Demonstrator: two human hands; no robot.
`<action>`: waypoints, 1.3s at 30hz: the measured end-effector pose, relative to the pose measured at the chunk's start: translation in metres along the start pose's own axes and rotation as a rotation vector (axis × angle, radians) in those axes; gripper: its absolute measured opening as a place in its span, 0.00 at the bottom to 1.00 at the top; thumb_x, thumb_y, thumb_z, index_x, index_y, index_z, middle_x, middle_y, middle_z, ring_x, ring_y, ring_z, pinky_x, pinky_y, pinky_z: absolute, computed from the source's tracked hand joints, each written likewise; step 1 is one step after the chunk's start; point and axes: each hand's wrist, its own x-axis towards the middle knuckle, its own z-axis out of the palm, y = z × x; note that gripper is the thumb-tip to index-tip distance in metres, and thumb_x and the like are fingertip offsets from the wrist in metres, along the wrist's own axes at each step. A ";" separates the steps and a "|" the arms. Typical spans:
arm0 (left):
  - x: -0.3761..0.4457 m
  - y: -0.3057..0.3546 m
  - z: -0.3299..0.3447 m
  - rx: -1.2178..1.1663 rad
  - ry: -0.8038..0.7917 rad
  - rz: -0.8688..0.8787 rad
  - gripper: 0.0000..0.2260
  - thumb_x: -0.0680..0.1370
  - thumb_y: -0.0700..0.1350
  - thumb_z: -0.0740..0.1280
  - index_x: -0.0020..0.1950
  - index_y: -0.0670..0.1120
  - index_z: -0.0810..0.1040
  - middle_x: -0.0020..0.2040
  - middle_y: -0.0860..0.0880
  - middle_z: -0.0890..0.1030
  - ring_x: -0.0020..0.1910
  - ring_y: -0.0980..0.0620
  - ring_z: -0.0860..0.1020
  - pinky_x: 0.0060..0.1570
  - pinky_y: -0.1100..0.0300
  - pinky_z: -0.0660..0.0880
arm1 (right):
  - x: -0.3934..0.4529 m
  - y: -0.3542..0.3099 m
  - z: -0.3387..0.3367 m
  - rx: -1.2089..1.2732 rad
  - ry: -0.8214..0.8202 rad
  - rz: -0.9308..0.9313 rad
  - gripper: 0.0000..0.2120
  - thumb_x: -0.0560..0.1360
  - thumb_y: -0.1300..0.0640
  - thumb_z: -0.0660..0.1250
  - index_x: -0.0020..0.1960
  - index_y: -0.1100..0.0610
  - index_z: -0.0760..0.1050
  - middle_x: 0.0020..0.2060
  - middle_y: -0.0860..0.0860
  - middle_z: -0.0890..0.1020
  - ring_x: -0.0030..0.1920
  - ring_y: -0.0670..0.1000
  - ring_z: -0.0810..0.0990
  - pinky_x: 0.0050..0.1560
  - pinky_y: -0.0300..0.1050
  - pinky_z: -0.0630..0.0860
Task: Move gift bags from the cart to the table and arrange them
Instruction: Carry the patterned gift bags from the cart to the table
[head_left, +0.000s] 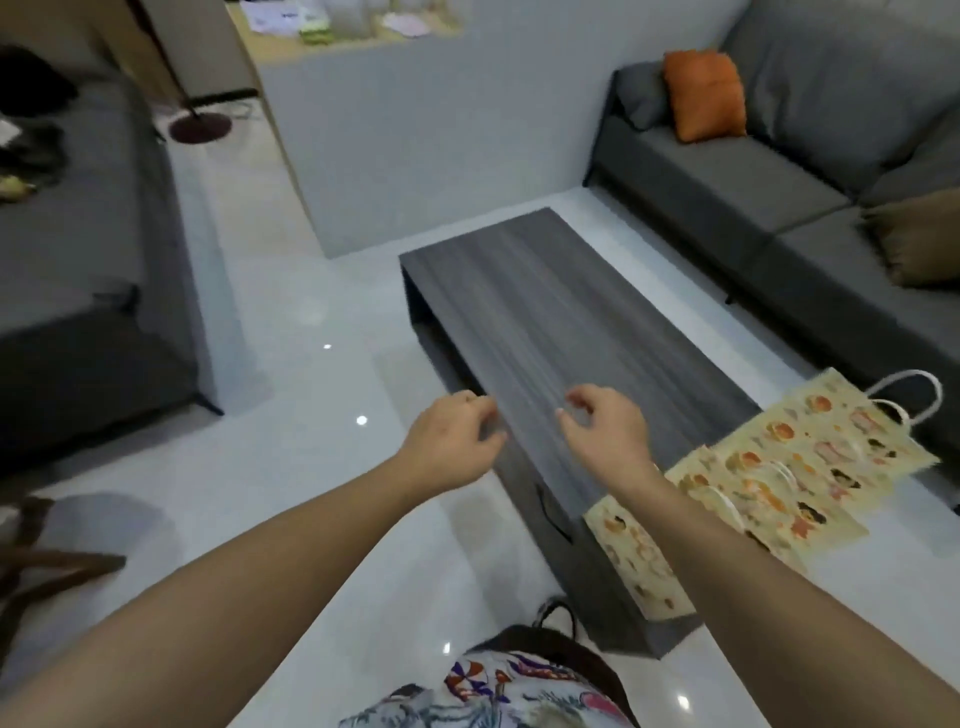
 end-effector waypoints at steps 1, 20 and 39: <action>-0.022 -0.026 -0.016 -0.006 0.047 -0.055 0.13 0.80 0.53 0.65 0.61 0.49 0.79 0.59 0.49 0.78 0.59 0.48 0.76 0.59 0.51 0.75 | -0.004 -0.031 0.019 -0.009 -0.035 -0.081 0.15 0.76 0.51 0.70 0.61 0.56 0.81 0.56 0.54 0.84 0.58 0.58 0.80 0.57 0.50 0.75; -0.492 -0.346 -0.137 -0.146 0.703 -1.228 0.11 0.79 0.49 0.65 0.59 0.49 0.79 0.56 0.48 0.79 0.57 0.46 0.77 0.51 0.55 0.74 | -0.240 -0.506 0.342 -0.100 -0.800 -1.190 0.16 0.78 0.50 0.68 0.65 0.51 0.79 0.57 0.47 0.81 0.58 0.49 0.78 0.57 0.40 0.72; -0.770 -0.398 -0.191 -0.123 0.907 -1.989 0.18 0.81 0.53 0.63 0.69 0.49 0.74 0.65 0.47 0.75 0.64 0.45 0.72 0.59 0.51 0.73 | -0.532 -0.752 0.493 -0.060 -1.355 -1.799 0.17 0.79 0.49 0.67 0.66 0.51 0.76 0.59 0.50 0.81 0.60 0.50 0.78 0.60 0.46 0.75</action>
